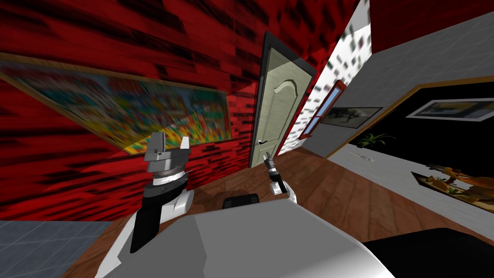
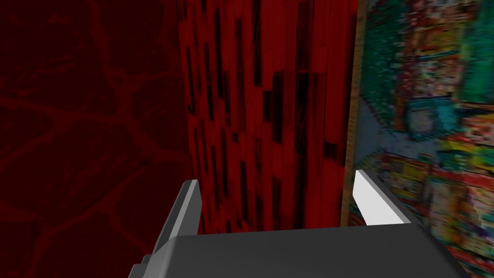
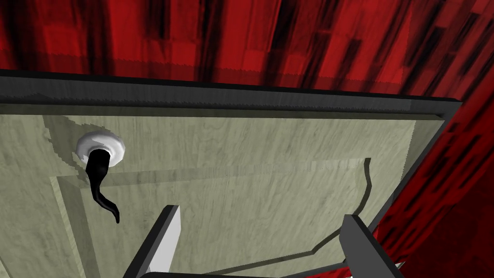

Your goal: Pull the door open

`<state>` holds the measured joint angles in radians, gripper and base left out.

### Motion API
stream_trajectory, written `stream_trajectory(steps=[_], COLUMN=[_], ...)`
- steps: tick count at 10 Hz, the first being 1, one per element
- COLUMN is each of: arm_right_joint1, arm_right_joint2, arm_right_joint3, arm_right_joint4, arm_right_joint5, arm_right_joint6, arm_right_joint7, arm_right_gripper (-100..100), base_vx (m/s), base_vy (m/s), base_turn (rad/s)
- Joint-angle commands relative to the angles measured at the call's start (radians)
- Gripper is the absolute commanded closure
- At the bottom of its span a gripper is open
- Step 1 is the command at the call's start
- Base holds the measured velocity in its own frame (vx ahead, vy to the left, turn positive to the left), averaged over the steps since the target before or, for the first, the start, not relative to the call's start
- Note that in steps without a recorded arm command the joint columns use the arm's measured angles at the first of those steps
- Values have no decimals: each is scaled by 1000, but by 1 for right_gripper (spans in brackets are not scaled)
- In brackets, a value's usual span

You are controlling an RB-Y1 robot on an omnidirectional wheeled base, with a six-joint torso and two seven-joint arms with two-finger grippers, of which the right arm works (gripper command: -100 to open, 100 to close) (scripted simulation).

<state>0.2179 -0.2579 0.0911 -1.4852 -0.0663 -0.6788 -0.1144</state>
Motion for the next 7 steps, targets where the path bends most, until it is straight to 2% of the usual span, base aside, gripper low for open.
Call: stream_trajectory(steps=[1, 7], arm_right_joint1=[-18, -63], arm_right_joint2=[-15, -60], arm_right_joint3=[5, 27], arm_right_joint4=[42, 183], arm_right_joint5=[-9, -37], arm_right_joint6=[-1, -10], arm_right_joint7=[-8, -27], arm_right_gripper=[-100, -100], base_vx=[72, 74], base_vy=[-80, -90], base_turn=[103, 89])
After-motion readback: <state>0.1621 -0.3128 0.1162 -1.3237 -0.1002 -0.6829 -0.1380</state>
